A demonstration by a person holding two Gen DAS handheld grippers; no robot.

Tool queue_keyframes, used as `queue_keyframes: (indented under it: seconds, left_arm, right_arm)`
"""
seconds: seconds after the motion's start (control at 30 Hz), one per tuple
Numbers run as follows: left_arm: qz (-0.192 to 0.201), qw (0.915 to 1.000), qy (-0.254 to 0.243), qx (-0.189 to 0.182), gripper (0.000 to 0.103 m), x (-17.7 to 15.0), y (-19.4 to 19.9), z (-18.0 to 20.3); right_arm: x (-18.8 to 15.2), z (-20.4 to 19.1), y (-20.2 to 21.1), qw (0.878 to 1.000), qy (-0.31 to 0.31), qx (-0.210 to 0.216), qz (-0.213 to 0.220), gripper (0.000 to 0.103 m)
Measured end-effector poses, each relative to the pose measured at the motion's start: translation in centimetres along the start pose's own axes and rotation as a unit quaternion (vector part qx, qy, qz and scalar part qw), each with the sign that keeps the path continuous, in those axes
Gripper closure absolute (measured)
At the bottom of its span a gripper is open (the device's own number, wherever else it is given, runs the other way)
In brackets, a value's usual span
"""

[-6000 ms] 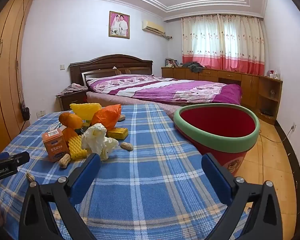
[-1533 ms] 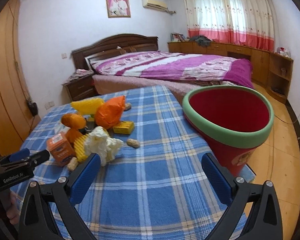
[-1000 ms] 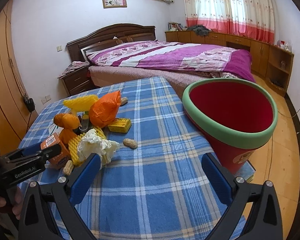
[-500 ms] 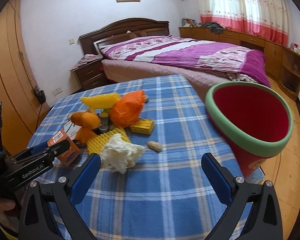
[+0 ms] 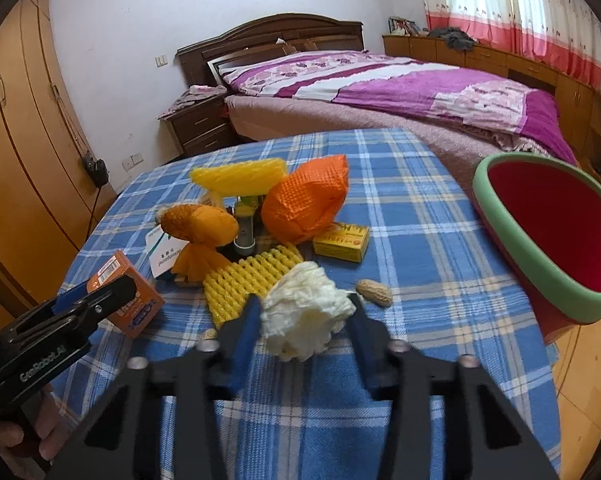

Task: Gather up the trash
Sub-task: 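Grasp the white crumpled tissue with the right tool while the left tool grasps the orange box, then carry the tissue in the right tool while the left tool carries the box over the red bucket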

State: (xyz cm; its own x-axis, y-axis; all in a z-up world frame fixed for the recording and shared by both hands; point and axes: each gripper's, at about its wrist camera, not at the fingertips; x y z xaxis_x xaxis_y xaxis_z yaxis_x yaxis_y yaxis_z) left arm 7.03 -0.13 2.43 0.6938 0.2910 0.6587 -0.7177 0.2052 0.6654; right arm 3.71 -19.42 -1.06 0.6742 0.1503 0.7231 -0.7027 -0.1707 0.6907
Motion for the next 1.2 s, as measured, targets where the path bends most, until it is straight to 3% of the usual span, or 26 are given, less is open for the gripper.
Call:
queue_keyframes:
  seconds: [0.17, 0.3, 0.77, 1.2]
  left_arm:
    - [-0.005, 1.0000, -0.002, 0.001, 0.047, -0.4, -0.1, 0.4]
    - [-0.008, 1.0000, 0.001, 0.002, 0.047, -0.6, 0.0, 0.8]
    - [0.011, 0.9997, -0.003, -0.022, 0.047, -0.5, 3.3, 2.7]
    - [0.024, 0.9977, -0.032, -0.054, 0.047, -0.1, 6.3, 6.7]
  right_arm:
    - [-0.4, 0.9, -0.1, 1.000, -0.021, 0.010, -0.005, 0.079]
    - [-0.7, 1.2, 0.4, 1.000, -0.023, 0.021, 0.000, 0.082]
    - [-0.8, 1.9, 6.0, 0.998, -0.028, 0.021, 0.061, 0.082]
    - [-0.8, 4.2, 11.6, 0.992, -0.036, -0.008, 0.122, 0.082]
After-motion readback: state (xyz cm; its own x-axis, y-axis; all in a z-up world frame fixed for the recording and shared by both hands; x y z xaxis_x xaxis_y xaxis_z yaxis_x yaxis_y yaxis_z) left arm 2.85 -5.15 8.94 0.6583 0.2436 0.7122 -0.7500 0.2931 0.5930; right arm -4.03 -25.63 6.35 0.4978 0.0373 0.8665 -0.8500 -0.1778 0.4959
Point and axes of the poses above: each gripper's, at about its wrist camera, not at the fingertips, and y roughly against the way its jaws point, z to its right, x to its top, and after that the axes turned 14 degrees about y, right-handed
